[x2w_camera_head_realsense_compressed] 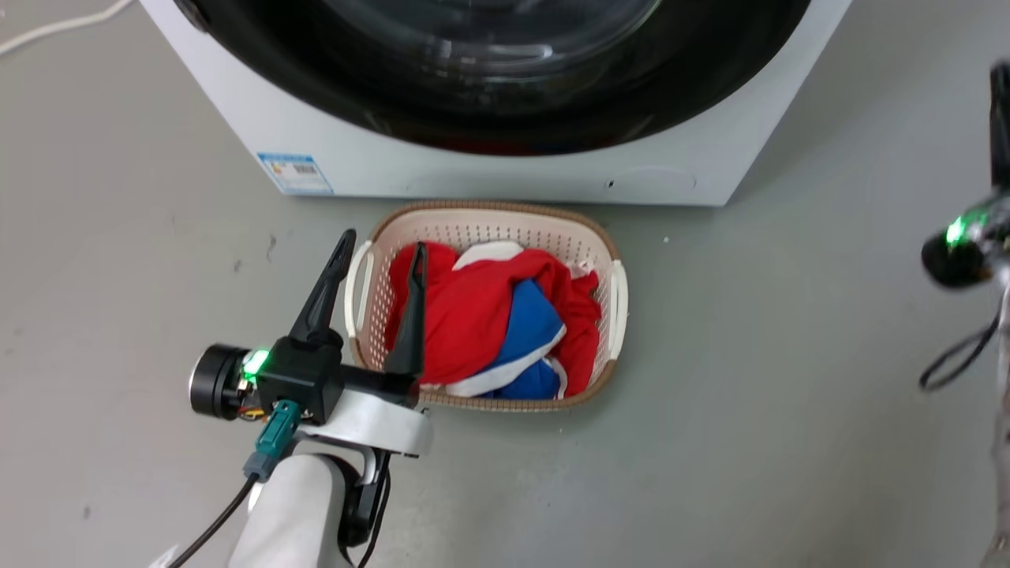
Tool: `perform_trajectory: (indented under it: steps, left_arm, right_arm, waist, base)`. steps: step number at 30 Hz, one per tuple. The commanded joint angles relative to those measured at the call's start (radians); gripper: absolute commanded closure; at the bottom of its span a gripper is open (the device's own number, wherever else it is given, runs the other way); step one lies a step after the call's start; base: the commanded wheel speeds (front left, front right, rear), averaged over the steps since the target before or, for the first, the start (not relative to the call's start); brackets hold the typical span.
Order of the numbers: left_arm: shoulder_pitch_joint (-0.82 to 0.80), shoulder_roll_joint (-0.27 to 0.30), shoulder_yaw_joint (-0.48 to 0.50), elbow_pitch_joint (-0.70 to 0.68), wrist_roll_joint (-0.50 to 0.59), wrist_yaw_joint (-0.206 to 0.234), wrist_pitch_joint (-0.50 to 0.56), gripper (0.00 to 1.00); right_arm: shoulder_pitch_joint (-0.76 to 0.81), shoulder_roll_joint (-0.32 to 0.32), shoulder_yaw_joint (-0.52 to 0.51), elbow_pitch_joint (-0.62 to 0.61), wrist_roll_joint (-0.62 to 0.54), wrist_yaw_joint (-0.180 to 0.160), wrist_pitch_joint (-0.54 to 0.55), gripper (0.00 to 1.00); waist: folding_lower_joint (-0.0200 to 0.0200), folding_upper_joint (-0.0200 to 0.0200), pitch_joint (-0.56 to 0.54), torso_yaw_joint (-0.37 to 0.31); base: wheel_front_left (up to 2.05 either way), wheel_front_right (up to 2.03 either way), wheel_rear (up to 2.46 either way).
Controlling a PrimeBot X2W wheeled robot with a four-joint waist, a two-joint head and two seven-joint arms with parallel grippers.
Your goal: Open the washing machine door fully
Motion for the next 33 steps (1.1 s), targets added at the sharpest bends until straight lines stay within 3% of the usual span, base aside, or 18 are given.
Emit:
perform_trajectory:
  steps: [1, 9, 16, 27, 33]
  left_arm:
    - [-0.02, 0.0, -0.003, -0.007, 0.003, 0.0, -0.003, 0.0]
    - [-0.066, -0.002, -0.028, -0.041, 0.003, 0.007, -0.003, 0.0]
    - [-0.098, -0.003, -0.045, -0.06, 0.007, 0.012, -0.003, 0.0]
    - [-0.119, -0.003, -0.055, -0.07, 0.009, 0.017, -0.003, 0.0]
    - [-0.126, -0.003, -0.057, -0.066, 0.008, 0.02, -0.003, 0.0]
  right_arm:
    - [-0.056, -0.019, 0.014, 0.032, 0.0, 0.0, 0.015, 1.0]
    - [-0.331, -0.094, 0.138, 0.22, -0.066, 0.0, 0.094, 1.0]
    - [-0.512, -0.105, 0.228, 0.308, -0.134, 0.0, 0.156, 1.0]
    - [-0.659, -0.083, 0.297, 0.394, -0.201, 0.0, 0.197, 1.0]
    - [-0.669, -0.078, 0.334, 0.421, -0.229, 0.0, 0.284, 1.0]
  waist:
    - [-0.0001, 0.0, 0.036, 0.012]
    - [-0.0001, 0.0, 0.117, 0.033]
    - [-0.0001, 0.0, 0.169, 0.049]
    - [-0.0001, 0.0, 0.215, 0.055]
    - [-0.0001, 0.0, 0.218, 0.054]
  base:
    - [0.0, 0.0, 0.0]
    - [0.0, 0.0, 0.0]
    - [0.0, 0.0, 0.0]
    - [0.0, 0.0, 0.0]
    - [0.0, 0.0, 0.0]
